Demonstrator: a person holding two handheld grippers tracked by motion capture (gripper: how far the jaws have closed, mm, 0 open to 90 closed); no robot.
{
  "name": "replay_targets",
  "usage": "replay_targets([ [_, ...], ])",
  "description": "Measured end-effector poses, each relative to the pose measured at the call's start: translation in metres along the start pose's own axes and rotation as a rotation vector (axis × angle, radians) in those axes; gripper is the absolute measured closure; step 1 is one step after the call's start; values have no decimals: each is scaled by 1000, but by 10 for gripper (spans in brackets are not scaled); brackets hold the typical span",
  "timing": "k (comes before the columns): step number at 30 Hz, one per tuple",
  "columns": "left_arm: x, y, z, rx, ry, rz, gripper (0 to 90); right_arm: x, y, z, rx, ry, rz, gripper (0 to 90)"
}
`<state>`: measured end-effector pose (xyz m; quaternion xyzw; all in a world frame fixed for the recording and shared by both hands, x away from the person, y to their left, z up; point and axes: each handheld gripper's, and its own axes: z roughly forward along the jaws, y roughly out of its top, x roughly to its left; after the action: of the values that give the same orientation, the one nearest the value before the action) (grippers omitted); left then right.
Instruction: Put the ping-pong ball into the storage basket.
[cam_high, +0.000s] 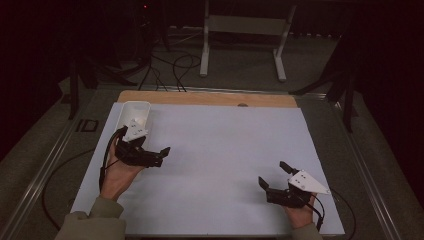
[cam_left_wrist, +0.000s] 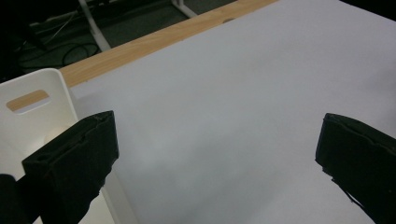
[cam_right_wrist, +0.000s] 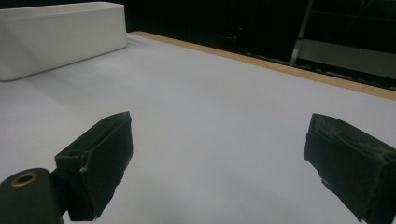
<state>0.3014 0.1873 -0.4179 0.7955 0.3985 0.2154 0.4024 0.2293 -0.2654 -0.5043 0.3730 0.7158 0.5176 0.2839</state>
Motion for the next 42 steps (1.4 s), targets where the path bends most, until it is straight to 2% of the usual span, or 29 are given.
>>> replay_targets([
  [12, -6, -8, -2, -24, -17, 7, 0, 0, 0, 0, -1, 0, 0, 79],
  [13, -7, -11, -3, -41, -28, 1, 0, 0, 0, 0, 1, 0, -1, 79],
  [23, -12, -25, -4, -63, -51, 13, 0, 0, 0, -1, -3, 0, 1, 79],
  [30, -14, -40, -8, -104, -73, 16, 0, 0, 0, 0, -3, -1, 4, 79],
  [34, -14, -51, -8, -107, -80, 20, 0, 1, 0, 0, -3, 2, -1, 78],
  [39, -15, -58, -9, -116, -86, 21, 0, 1, 0, 1, -2, 2, -2, 79],
  [42, -18, -64, -9, -122, -83, 33, 0, 0, 0, 1, -2, 3, 0, 79],
])
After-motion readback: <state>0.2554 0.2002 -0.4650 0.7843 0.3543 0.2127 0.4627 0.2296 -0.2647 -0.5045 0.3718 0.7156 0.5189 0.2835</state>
